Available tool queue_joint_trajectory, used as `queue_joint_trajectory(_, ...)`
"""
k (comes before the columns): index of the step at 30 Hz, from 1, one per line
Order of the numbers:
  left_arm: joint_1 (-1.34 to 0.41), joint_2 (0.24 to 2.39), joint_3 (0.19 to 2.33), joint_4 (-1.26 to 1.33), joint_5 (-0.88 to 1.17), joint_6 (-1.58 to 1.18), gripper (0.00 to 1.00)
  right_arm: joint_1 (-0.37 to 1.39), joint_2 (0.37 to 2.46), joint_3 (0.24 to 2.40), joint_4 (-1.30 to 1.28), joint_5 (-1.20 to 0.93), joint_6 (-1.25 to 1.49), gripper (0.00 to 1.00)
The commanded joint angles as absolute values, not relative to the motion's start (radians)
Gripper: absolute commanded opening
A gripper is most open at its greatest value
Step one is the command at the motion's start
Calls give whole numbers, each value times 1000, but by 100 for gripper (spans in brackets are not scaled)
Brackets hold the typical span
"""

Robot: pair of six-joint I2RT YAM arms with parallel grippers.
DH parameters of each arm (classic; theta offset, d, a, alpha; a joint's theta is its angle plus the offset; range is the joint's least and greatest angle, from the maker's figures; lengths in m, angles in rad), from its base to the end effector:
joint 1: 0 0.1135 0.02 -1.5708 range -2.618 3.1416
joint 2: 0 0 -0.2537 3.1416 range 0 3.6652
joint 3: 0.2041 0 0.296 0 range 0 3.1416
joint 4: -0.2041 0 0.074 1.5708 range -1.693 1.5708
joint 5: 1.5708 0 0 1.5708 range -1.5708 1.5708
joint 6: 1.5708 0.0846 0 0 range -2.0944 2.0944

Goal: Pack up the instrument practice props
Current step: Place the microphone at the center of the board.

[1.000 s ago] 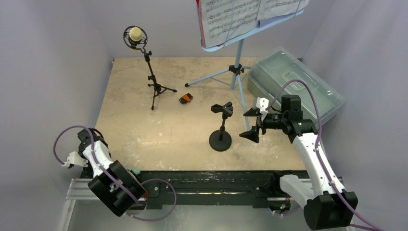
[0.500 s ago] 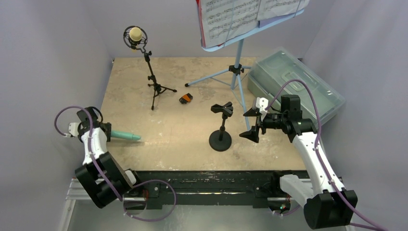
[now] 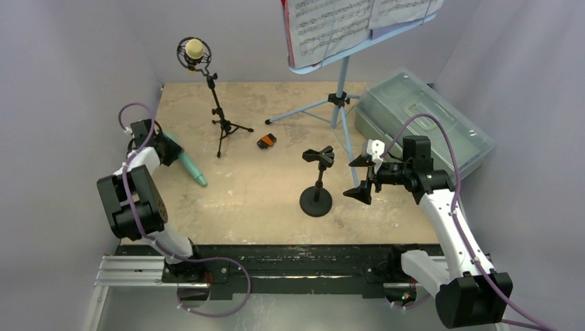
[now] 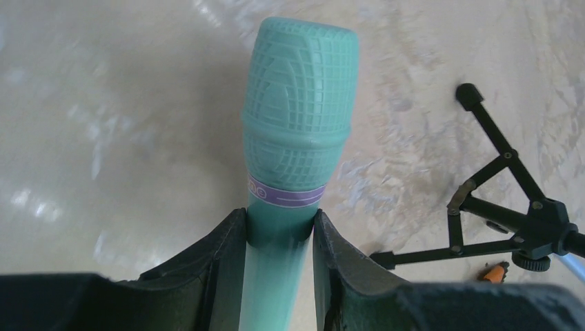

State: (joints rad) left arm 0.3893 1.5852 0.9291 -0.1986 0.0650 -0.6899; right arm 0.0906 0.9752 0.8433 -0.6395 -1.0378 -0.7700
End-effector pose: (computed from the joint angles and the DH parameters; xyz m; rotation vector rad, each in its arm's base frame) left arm 0.3665 0.1444 0.1184 -1.2254 2.1037 -0.2147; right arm 0.2491 0.0958 0.2633 -1.2470 1.5837 0.7793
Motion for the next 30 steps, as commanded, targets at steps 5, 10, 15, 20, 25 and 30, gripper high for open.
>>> queue_joint_trajectory(5,299,1864,1254,-216,317,-179,0,88,982,882,-645,-1024,-788,99)
queue_joint_trajectory(10,233,1971,1400,-279,285,-88,6,88,991,882,-647,-1016,-790,99)
queue_joint_trajectory(15,222,2011,1457,-312,249,-94,34,88,1002,882,-648,-1010,-792,99)
queue_joint_trajectory(20,222,2000,1433,-291,270,-135,62,89,1011,884,-653,-1009,-797,99)
queue_joint_trajectory(25,222,1964,1399,-243,279,-187,67,88,1010,884,-653,-1008,-796,99)
queue_joint_trajectory(30,223,1928,1365,-209,281,-220,67,89,1008,884,-653,-1008,-796,99)
